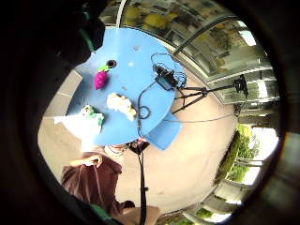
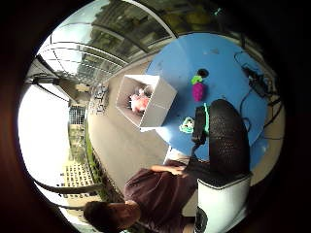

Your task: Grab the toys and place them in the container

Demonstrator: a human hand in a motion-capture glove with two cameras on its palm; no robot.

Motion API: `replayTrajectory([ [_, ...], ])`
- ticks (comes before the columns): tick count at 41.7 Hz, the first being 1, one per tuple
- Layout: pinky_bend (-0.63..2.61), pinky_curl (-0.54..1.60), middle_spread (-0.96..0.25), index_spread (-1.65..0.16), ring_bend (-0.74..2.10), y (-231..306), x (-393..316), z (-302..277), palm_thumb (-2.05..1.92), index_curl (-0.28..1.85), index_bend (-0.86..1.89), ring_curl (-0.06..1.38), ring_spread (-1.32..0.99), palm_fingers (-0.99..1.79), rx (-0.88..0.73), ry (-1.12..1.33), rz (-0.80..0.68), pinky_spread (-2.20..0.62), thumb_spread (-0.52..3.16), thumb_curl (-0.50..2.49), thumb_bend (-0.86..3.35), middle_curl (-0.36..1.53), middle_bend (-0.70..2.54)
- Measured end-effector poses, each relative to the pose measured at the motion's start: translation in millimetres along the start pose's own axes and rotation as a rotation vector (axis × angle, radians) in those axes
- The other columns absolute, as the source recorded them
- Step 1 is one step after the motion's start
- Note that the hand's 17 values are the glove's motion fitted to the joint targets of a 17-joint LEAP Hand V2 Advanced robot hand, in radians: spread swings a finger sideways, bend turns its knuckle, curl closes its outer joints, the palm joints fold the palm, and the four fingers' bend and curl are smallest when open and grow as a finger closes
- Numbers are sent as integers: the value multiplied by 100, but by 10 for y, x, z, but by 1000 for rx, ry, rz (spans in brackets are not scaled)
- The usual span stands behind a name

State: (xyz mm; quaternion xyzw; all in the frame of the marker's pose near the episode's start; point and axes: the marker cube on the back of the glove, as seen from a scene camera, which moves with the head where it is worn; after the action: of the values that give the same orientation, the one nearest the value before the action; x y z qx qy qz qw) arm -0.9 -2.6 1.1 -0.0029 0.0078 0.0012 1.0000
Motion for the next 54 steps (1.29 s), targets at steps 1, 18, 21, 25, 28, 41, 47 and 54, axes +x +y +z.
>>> replayTrajectory([
  [1, 69, 14, -2, -10, 43, -8, 0, 4, 19, 1, 11, 7, -5, 23, -2, 3, 2, -6, 43, 2, 16, -4, -10],
  [18, 94, 32, -10, -21, 65, -262, -65, 194, 18, 12, 15, 20, -12, 7, -130, 59, -161, -12, 135, 14, 25, 10, 17],
  [21, 93, 32, -10, -21, 66, -350, -51, 222, 16, 14, 16, 21, -13, 3, -182, 68, -175, -11, 140, 16, 25, 12, 18],
  [25, 93, 32, -10, -22, 67, -423, -43, 256, 16, 15, 12, 22, -13, -7, -236, 84, -269, -10, 144, 19, 25, 14, 18],
  [28, 94, 32, -9, -23, 67, -505, -46, 297, 15, 15, 10, 23, -13, -11, -243, 105, -305, -9, 145, 20, 24, 16, 18],
  [41, 94, 33, -7, -26, 58, -1138, -26, 1016, 16, 15, 8, 22, -11, -23, -290, 190, -492, -6, 139, 26, 18, 21, 15],
  [47, 91, 33, -6, -27, 45, -1317, -134, 1854, 20, 15, 9, 20, -8, -38, -428, 220, -603, -4, 133, 28, 16, 20, 10],
  [54, 85, 32, -5, -28, 29, -1645, -81, 2928, 23, 16, 9, 18, -4, -42, -590, 250, -615, -2, 127, 30, 13, 19, 7],
])
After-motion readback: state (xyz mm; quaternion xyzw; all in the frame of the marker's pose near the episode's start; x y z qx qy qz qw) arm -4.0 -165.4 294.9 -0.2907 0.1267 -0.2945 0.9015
